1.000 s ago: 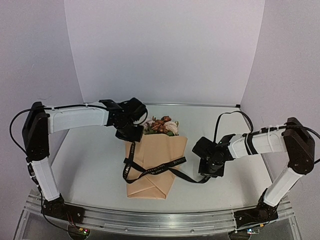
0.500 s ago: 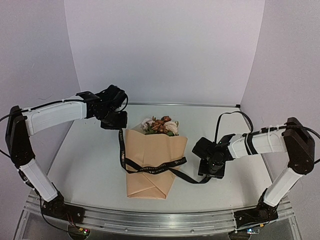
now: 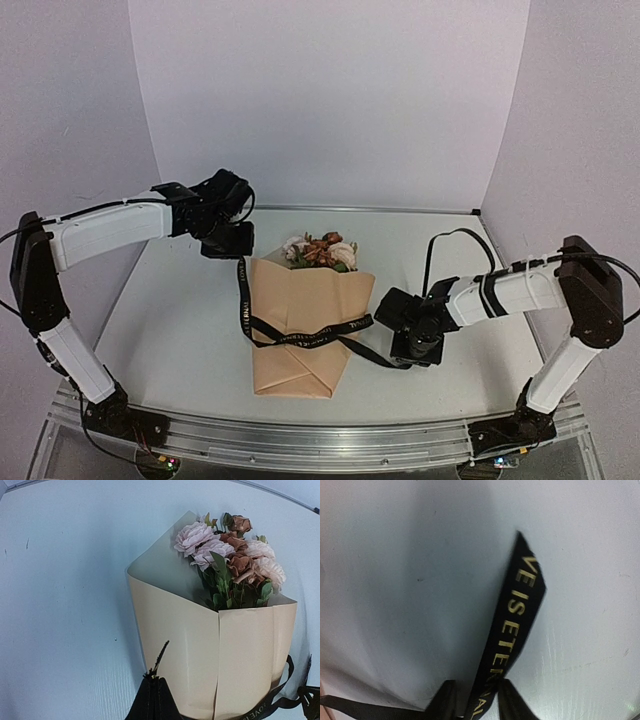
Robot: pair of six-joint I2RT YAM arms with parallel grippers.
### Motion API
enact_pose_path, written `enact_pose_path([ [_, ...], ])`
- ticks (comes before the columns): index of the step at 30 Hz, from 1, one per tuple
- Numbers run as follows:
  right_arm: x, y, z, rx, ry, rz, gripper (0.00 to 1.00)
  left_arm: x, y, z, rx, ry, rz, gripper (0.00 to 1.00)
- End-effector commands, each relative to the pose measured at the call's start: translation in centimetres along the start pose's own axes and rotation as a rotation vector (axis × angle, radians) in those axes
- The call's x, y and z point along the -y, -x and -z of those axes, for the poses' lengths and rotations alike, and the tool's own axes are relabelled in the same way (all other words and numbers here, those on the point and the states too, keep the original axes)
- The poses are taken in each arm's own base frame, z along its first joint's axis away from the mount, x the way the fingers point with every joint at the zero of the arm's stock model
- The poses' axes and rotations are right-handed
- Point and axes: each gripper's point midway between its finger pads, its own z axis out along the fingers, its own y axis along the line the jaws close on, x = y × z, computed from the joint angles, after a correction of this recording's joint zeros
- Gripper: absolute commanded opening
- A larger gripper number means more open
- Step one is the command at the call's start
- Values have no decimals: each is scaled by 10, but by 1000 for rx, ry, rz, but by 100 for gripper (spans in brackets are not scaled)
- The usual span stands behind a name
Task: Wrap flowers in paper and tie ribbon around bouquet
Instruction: Cross the ribbon over the folded bouquet.
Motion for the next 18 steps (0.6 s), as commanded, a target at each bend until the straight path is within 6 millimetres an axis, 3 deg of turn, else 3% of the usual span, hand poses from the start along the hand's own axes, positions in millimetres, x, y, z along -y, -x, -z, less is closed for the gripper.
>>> enact_pose_path([
  [1,-3,17,21,70,4,-14,1,-1,22,23,84,-39,38,0],
  [4,-19,36,53,135,18,51,0,-5,26,27,99,-41,50,0],
  [11,-114,81,135,217,228,208,0,-17,27,26,100,-40,72,0],
  [14,-152,93,141,192,289,228,0,-20,28,25,102,-40,77,0],
  [18,-176,96,106,69,303,165,0,-19,30,29,111,-54,75,0],
])
